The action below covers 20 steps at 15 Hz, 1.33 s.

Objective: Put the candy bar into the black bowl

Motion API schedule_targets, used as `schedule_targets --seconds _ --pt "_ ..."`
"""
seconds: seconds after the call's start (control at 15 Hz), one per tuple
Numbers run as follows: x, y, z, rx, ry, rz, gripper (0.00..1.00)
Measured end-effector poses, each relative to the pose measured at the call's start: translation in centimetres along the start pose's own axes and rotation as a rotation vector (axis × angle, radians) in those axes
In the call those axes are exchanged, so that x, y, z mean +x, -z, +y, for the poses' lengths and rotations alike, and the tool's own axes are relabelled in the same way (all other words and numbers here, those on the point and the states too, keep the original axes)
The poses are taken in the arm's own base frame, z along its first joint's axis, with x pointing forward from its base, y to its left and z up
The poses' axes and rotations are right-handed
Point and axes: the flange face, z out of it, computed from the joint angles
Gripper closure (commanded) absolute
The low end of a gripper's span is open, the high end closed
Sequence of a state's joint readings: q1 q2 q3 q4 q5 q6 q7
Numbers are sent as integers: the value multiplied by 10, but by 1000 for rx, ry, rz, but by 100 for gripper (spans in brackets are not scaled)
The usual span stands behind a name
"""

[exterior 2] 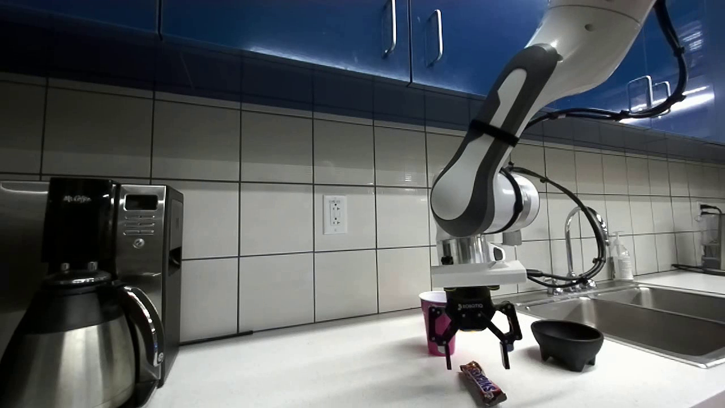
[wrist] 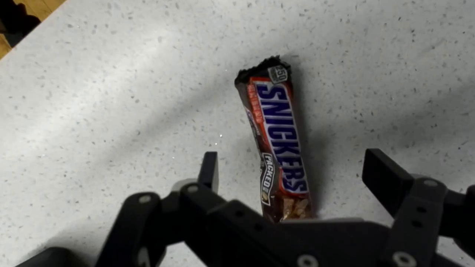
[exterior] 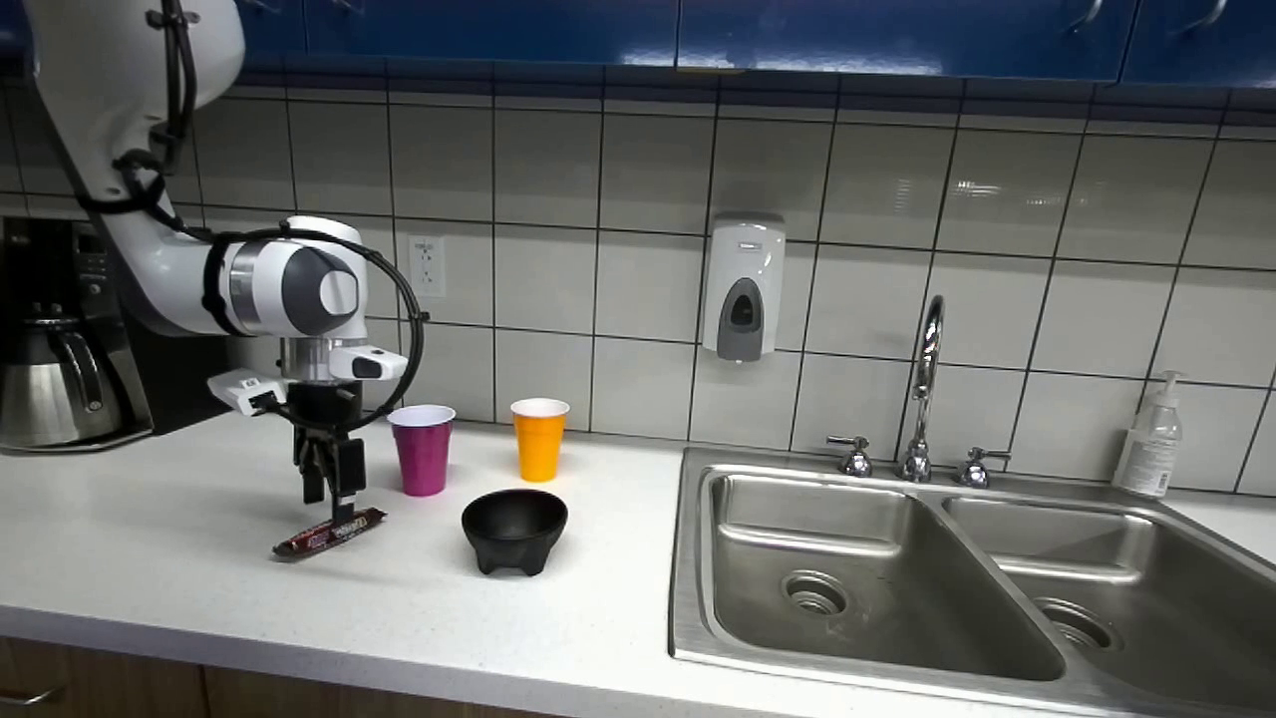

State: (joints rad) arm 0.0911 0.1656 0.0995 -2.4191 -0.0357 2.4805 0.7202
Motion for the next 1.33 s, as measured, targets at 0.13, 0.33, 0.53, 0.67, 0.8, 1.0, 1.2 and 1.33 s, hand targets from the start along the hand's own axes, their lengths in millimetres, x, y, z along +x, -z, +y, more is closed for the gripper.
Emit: schedule_targets --seconds 0.13,0.33,0.53,0.67,0.8,1.0,1.2,1.33 --pt "2 -4 0 -4 -4 -5 0" --pt "5 -9 2 -10 -11 -13 27" --pt "6 -13 4 -14 -15 -19 36" --pt "7 -14 4 -16 -17 -21 53" --pt "7 -16 5 -18 -19 -23 69" --pt "7 -16 6 -18 -20 -24 91" --pt "8 -16 6 -18 -22 -23 96" --pt "8 -16 6 -18 -22 -23 96"
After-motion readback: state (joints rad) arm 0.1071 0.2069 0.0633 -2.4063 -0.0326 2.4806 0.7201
